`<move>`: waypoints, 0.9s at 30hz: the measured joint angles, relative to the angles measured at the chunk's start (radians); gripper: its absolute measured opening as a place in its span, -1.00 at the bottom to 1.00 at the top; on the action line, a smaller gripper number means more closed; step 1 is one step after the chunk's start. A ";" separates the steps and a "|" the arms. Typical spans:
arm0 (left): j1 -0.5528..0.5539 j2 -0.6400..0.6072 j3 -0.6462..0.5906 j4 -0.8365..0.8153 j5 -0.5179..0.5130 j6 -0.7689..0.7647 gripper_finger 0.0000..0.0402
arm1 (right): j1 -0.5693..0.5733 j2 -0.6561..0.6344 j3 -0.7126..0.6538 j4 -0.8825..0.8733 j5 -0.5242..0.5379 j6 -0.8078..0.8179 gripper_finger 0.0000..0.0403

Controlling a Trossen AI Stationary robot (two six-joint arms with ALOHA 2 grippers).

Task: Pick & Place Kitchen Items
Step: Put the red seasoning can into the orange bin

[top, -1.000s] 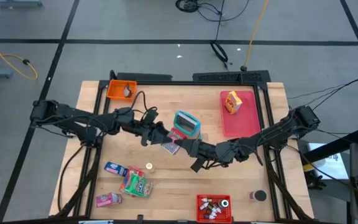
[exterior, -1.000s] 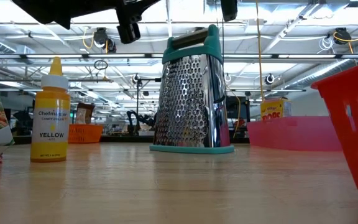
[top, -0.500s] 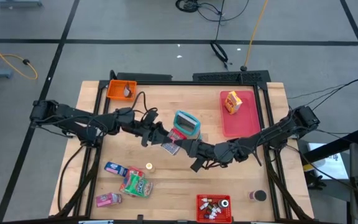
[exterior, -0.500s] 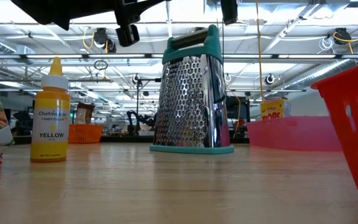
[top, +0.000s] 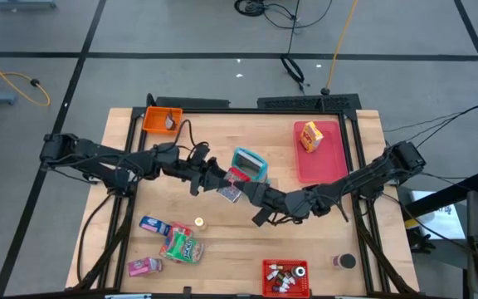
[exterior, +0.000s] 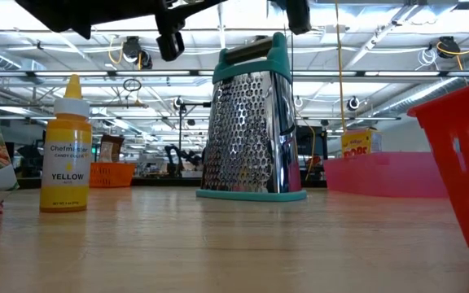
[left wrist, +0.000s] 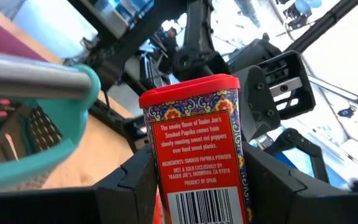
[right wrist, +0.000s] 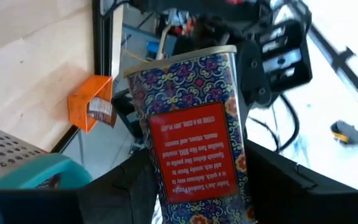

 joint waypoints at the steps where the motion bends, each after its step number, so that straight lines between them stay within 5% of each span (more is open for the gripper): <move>1: 0.000 -0.008 0.000 -0.002 -0.006 0.005 -0.09 | 0.000 0.001 0.000 0.009 0.008 0.008 0.00; 16: -0.003 -0.185 0.000 -0.185 -0.072 0.155 -0.17 | -0.003 0.002 -0.001 0.029 0.052 0.106 0.14; 21: -0.029 -0.283 0.004 -0.189 0.037 0.206 -0.21 | -0.008 -0.006 -0.001 0.029 0.174 0.188 0.13; 27: -0.056 -0.420 0.003 -0.339 -0.116 0.296 -0.21 | -0.030 -0.007 -0.016 0.027 0.268 0.199 0.13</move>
